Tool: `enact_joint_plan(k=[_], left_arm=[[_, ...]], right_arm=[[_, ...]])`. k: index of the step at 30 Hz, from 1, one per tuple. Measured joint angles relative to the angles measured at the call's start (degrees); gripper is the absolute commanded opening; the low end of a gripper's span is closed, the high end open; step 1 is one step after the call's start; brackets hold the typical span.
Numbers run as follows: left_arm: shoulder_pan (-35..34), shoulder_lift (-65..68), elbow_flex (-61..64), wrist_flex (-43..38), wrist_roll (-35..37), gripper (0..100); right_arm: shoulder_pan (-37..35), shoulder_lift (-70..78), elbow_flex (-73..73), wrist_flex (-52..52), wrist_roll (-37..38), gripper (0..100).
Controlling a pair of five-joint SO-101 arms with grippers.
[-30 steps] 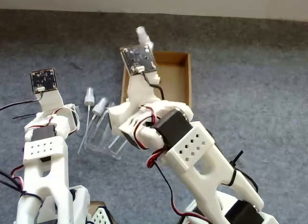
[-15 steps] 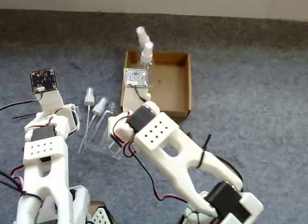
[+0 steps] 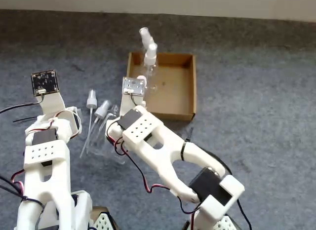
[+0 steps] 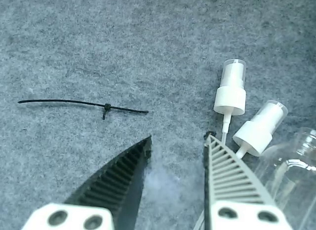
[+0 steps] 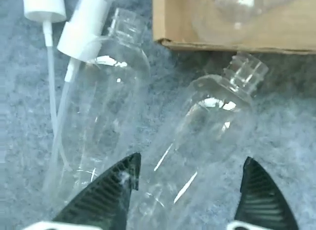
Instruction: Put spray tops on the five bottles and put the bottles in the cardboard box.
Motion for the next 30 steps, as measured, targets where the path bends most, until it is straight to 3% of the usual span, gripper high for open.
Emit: enact_joint_plan(k=[3,7,13,20,27,30], left_arm=[[0.0,0.0,0.0,0.0,0.0,17],[0.0,0.0,0.0,0.0,0.0,17],[0.0,0.0,0.0,0.0,0.0,17],[0.0,0.0,0.0,0.0,0.0,17],[0.0,0.0,0.9,-0.4,0.0,17],[0.0,0.0,1.1,-1.7,0.0,17]], right_arm=[[-0.1,1.2,-0.2,-0.1,0.0,21.1],[2.3,1.5,0.1,4.4,0.0,0.2],[7.5,1.2,-0.1,14.1,0.1,0.5],[12.7,1.0,0.4,26.3,6.2,0.5],[25.9,-4.5,6.9,25.8,18.3,0.5],[34.4,-12.0,13.8,21.8,27.8,0.5]])
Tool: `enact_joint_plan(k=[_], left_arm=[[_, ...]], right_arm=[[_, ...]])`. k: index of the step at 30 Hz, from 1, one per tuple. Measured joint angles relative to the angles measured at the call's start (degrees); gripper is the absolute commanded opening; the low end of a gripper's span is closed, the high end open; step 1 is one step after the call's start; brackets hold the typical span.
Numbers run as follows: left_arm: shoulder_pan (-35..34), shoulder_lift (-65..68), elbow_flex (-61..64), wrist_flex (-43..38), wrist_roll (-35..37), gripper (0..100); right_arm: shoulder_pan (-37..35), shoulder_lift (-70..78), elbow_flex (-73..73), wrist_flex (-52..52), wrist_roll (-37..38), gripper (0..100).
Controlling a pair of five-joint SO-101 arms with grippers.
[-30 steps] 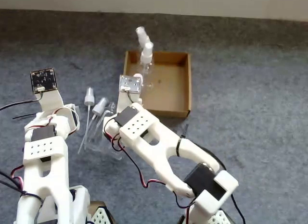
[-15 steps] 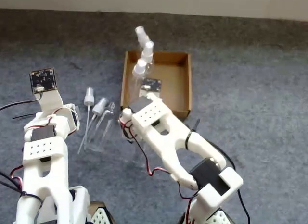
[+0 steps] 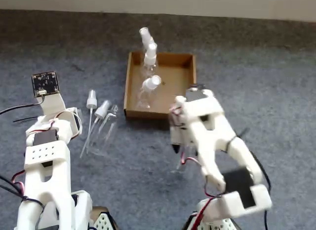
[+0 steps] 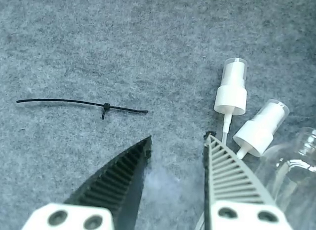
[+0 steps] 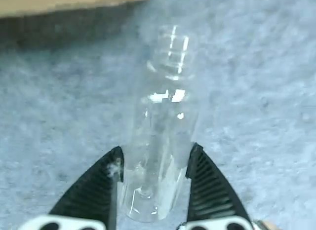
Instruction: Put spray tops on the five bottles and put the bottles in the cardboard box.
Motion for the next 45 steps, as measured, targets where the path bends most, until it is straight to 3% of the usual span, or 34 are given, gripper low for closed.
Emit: enact_joint_plan(k=[3,8,13,18,23,35,42,45], left_arm=[[0.0,0.0,0.0,-0.3,0.0,17],[0.0,0.0,0.0,-0.3,0.0,17],[0.0,0.0,0.0,-0.3,0.0,17],[0.0,0.0,0.0,-0.3,0.0,17],[0.0,0.0,0.6,-0.4,0.0,17],[0.0,0.1,0.7,-0.4,0.0,17],[0.0,0.1,0.7,-0.4,0.0,17],[0.0,0.1,0.7,-0.4,0.0,17]], right_arm=[[10.6,-8.0,6.5,-6.1,14.8,0.5],[29.0,-14.9,14.5,-17.7,47.4,0.7],[40.4,-12.0,13.9,-21.4,59.9,0.9],[44.6,-1.4,5.5,-21.5,62.7,1.5],[46.6,6.2,-3.0,-18.6,62.9,13.7],[47.7,8.9,-6.7,-12.2,63.1,18.5],[47.7,9.2,-6.5,-11.6,63.0,36.4],[47.7,9.2,-7.0,-11.2,63.8,36.8]])
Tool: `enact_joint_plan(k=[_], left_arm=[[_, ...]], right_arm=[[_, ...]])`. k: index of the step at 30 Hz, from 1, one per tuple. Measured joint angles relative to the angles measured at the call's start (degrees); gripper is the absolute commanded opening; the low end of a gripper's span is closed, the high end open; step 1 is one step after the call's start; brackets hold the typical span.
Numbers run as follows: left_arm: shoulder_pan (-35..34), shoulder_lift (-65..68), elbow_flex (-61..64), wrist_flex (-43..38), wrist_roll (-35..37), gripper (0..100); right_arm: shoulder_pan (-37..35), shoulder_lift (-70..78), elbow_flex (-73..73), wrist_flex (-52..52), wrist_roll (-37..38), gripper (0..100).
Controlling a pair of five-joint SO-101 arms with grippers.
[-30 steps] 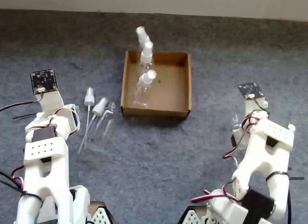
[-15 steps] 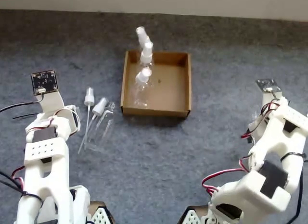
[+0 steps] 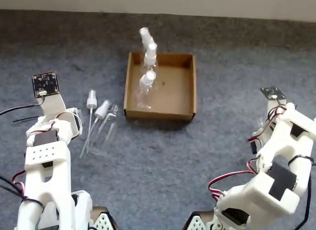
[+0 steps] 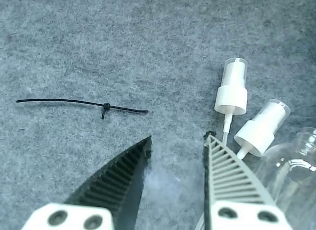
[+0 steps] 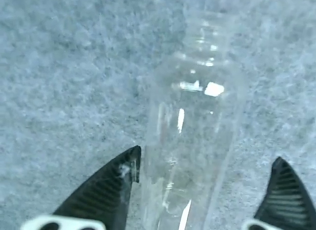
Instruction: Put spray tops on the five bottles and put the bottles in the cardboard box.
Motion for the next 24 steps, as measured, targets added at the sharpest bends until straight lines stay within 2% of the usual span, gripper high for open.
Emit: enact_joint_plan(k=[7,12,18,24], left_arm=[[0.0,0.0,0.0,0.0,0.0,17],[0.0,0.0,0.0,0.0,0.0,17],[0.0,0.0,0.0,0.0,0.0,17],[0.0,0.0,0.0,0.0,0.0,17]], right_arm=[[-4.8,0.4,-12.1,6.5,-3.7,36.8],[-9.7,1.9,-16.4,7.5,-7.0,36.8],[-8.7,10.8,-16.7,7.6,-7.6,30.9],[-6.8,13.8,-16.7,7.6,-7.6,30.3]])
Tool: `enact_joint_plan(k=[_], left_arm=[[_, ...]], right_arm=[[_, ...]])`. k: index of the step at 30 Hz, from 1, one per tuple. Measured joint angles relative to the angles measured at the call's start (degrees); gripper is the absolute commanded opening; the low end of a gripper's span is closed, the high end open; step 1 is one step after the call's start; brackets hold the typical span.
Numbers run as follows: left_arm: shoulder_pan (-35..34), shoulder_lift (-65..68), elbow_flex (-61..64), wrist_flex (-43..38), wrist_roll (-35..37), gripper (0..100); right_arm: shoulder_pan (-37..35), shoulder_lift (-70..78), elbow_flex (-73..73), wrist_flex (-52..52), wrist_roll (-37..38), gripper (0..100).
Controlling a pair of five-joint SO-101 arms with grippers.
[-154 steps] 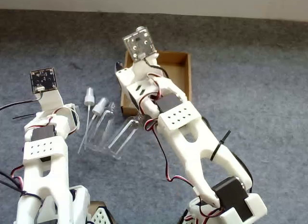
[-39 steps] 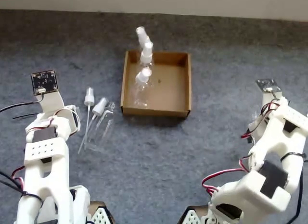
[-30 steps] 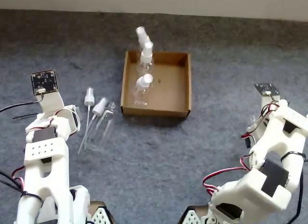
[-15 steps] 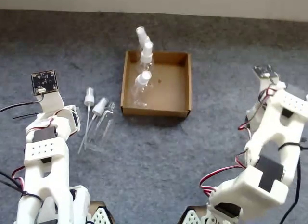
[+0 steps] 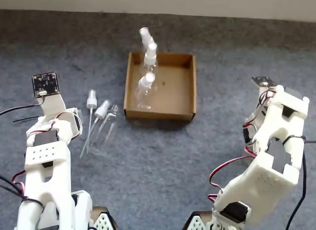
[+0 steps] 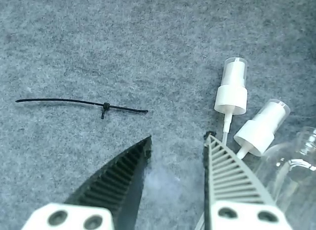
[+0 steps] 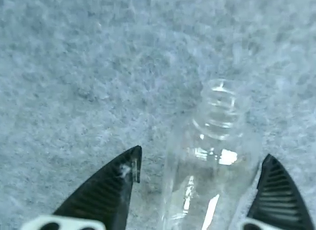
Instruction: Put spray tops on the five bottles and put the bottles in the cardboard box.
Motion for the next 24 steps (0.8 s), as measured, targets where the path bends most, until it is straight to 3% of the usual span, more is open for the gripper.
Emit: enact_joint_plan(k=[20,24], left_arm=[[0.0,0.0,0.0,0.0,0.0,17],[0.4,0.0,0.0,0.0,0.0,17]], right_arm=[[0.3,0.0,-4.8,0.0,-0.4,30.1],[0.3,0.0,-4.8,0.0,-0.4,22.7]])
